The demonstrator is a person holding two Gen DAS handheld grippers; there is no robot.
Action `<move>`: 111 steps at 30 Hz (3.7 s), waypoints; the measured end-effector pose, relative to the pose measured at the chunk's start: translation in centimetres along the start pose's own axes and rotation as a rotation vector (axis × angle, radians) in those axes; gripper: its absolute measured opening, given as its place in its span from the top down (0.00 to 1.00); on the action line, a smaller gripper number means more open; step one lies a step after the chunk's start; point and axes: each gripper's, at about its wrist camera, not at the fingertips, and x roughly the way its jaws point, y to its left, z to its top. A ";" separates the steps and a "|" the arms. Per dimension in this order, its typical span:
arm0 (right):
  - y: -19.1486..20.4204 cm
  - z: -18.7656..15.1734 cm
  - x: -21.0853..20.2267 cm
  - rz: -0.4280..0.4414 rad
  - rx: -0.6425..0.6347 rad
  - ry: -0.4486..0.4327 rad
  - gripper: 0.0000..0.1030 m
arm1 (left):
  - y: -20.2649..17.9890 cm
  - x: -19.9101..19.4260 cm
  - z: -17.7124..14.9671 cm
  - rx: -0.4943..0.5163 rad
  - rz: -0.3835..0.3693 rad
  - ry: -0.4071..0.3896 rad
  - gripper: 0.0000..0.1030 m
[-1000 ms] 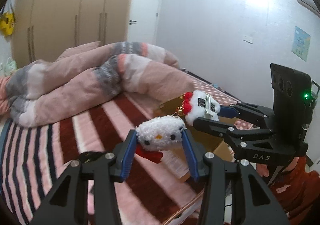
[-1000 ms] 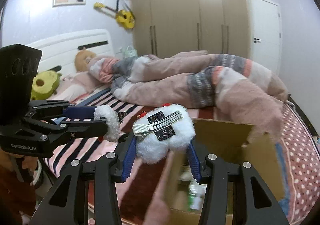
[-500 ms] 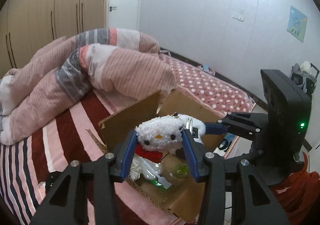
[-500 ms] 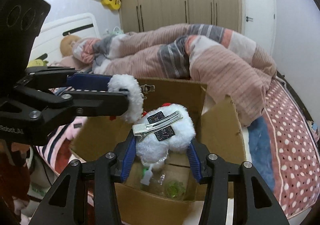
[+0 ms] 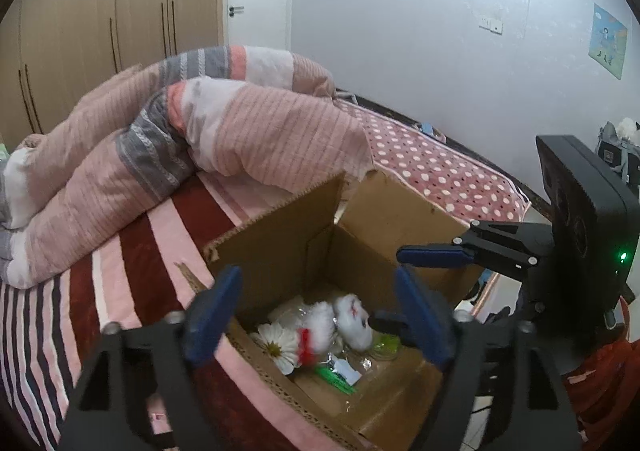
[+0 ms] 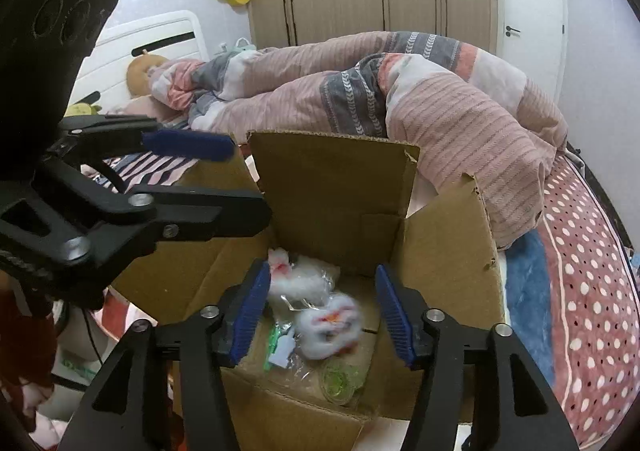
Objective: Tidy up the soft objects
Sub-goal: 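Carry both plush keychains over the box and open both grippers, then return both tools to the pile and reach the right gripper to the pink bunny, then grasp the bagged pink towel with the left gripper while the right gripper holds the pink bunny, then carry the towel and pink bunny over the box and open both grippers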
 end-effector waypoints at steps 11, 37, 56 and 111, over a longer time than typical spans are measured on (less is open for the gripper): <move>1.7 0.4 -1.7 -0.001 -0.032 -0.038 0.25 | 2.1 -4.8 -1.1 -0.035 0.076 -0.087 0.03; 19.9 3.8 3.3 0.235 -0.198 -0.045 0.13 | 17.5 -13.1 -15.5 -0.265 0.238 -0.083 0.01; 22.1 -0.9 20.6 0.337 -0.195 0.143 0.12 | 26.1 -2.4 -21.1 -0.449 0.084 0.073 0.14; 20.6 3.0 4.2 0.148 -0.159 -0.124 0.48 | 16.2 -15.4 -14.7 -0.315 0.066 -0.119 0.79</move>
